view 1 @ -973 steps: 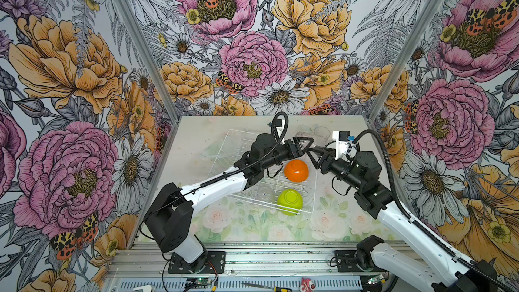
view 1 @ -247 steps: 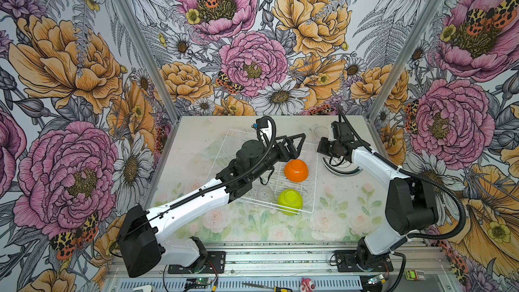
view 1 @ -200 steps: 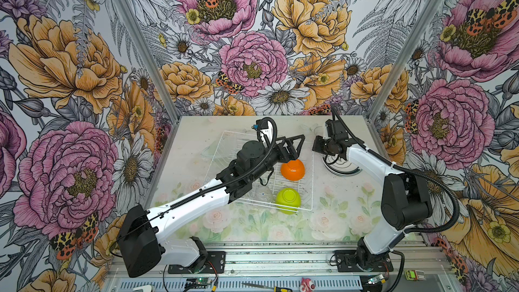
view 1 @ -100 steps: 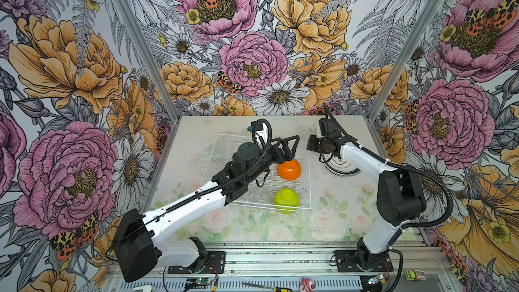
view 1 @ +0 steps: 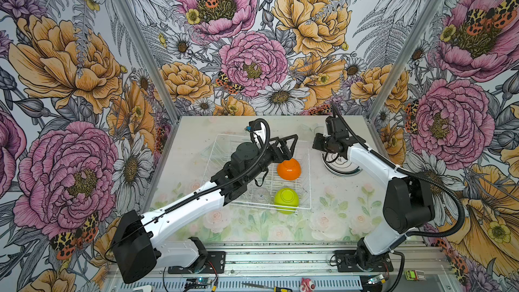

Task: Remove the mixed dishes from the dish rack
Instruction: 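Lower the clear glass onto the table beside the first glass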

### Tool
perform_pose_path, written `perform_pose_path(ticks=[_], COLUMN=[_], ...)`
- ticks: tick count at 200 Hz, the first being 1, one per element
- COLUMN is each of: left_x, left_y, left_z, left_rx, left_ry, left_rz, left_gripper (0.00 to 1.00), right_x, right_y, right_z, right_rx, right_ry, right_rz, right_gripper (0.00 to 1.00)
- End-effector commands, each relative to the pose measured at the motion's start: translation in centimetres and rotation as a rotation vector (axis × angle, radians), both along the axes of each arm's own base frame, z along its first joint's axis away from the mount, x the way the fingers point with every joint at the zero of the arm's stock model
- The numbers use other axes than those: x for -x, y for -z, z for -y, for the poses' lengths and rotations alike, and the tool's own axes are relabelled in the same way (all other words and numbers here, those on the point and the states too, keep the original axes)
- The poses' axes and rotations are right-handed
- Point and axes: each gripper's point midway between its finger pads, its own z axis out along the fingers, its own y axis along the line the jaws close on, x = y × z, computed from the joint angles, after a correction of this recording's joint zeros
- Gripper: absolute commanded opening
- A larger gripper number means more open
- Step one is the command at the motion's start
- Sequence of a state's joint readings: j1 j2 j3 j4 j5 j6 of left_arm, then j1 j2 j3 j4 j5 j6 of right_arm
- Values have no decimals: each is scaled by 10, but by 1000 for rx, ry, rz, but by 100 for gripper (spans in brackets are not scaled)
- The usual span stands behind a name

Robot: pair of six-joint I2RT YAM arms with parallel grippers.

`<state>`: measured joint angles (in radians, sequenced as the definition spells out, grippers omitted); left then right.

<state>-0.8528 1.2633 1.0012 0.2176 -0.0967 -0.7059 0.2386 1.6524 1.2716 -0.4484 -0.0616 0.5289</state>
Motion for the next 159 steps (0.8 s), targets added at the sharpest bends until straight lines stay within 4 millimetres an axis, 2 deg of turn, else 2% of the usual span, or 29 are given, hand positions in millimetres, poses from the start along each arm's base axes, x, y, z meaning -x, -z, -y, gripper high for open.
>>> perform_pose_path(ticks=[1, 35, 81, 131, 159], left_x=[-1, -1, -2, -3, -3], left_y=[-3, -4, -2, -1, -2], left_z=[-5, -8, -6, -5, -8], left_rx=[3, 5, 3, 3, 3], left_ry=[-9, -19, -16, -14, -21], left_rz=[20, 22, 19, 15, 18], left_gripper=[99, 99, 99, 99, 99], right_x=[-2, 0, 5, 7, 6], right_y=[-8, 14, 23, 43, 49], right_z=[1, -6, -7, -12, -13], right_rx=[-5, -7, 56, 134, 166], right_ry=[-20, -49, -70, -99, -106], right_rz=[17, -42, -79, -156, -177], right_gripper=[0, 0, 0, 0, 3])
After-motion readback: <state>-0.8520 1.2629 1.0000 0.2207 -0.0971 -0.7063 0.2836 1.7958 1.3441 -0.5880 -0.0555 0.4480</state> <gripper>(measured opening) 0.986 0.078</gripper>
